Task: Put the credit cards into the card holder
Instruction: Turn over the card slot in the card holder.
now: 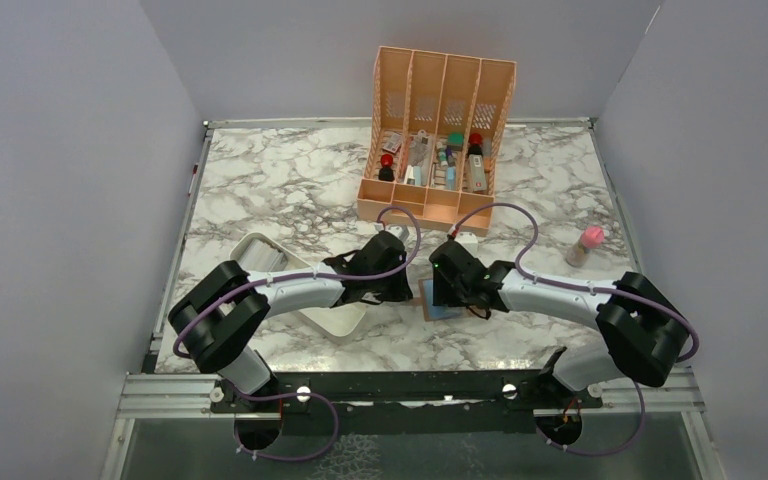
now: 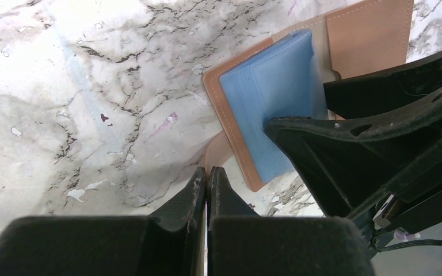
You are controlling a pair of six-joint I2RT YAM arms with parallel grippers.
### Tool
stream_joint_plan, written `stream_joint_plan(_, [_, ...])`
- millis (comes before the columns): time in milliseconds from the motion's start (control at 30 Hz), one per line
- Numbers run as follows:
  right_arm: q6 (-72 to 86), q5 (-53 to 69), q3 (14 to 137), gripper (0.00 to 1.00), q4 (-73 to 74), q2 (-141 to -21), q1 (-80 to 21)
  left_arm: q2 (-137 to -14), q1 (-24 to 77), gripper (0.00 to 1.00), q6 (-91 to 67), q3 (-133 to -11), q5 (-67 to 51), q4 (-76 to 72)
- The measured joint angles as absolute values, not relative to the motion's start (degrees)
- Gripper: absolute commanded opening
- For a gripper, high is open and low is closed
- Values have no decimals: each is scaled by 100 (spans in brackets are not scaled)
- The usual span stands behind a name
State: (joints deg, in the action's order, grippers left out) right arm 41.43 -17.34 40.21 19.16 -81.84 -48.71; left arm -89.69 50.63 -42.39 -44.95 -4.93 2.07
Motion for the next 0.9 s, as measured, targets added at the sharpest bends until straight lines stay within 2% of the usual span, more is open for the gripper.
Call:
stream_joint_plan(367, [4154,-1857,4016,66,2012,-8040,-4871,-8947,5063,0,-4239,-4447,-469,204])
stream_joint_plan(900, [4154,-2349,4018,69,2512,-7804,-4871,-8871,5063,0,-4239,-4442,-443,246])
